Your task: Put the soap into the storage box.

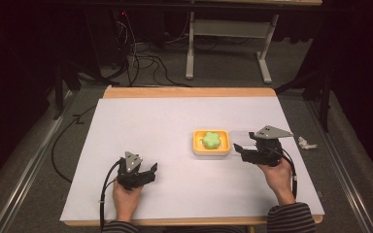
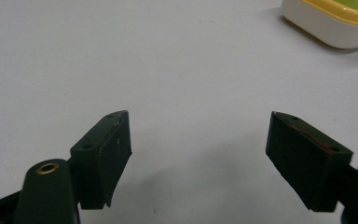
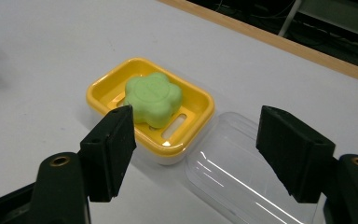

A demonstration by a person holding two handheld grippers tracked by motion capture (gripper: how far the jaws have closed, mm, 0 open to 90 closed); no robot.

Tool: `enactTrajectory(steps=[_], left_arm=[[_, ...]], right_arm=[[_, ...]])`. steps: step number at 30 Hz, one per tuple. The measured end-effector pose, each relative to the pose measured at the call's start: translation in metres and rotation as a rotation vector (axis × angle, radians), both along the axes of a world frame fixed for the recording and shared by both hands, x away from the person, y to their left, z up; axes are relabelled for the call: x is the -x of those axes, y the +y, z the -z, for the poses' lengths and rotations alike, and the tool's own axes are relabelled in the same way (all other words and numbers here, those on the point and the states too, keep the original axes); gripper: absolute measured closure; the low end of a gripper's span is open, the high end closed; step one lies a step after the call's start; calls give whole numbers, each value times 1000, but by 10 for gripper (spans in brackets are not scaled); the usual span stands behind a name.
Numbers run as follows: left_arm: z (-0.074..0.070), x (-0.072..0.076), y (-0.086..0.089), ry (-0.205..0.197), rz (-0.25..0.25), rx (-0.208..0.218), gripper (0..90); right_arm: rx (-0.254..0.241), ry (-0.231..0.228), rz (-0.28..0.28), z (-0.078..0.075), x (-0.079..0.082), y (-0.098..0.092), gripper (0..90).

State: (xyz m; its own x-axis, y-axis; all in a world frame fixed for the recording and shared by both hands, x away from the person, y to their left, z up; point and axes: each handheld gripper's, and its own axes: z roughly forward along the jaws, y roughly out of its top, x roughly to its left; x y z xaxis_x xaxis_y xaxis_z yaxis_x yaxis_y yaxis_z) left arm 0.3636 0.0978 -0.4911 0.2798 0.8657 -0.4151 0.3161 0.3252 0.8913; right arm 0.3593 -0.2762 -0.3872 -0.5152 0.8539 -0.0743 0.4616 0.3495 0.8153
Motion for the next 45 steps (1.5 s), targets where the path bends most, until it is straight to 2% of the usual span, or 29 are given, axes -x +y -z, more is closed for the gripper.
enactTrajectory(steps=[3, 24, 33, 45], left_arm=[[0, 0, 0, -2, -4, 9, 226], [0, 0, 0, 1, 1, -1, 228], [0, 0, 0, -2, 1, 0, 228], [0, 0, 0, -1, 0, -1, 227]], right_arm=[[-8, -2, 6, 1, 3, -3, 286], [-28, -15, 51, 8, 22, -21, 284], [-50, -22, 50, 9, 28, -25, 284], [-76, -5, 70, 20, 40, -33, 283]])
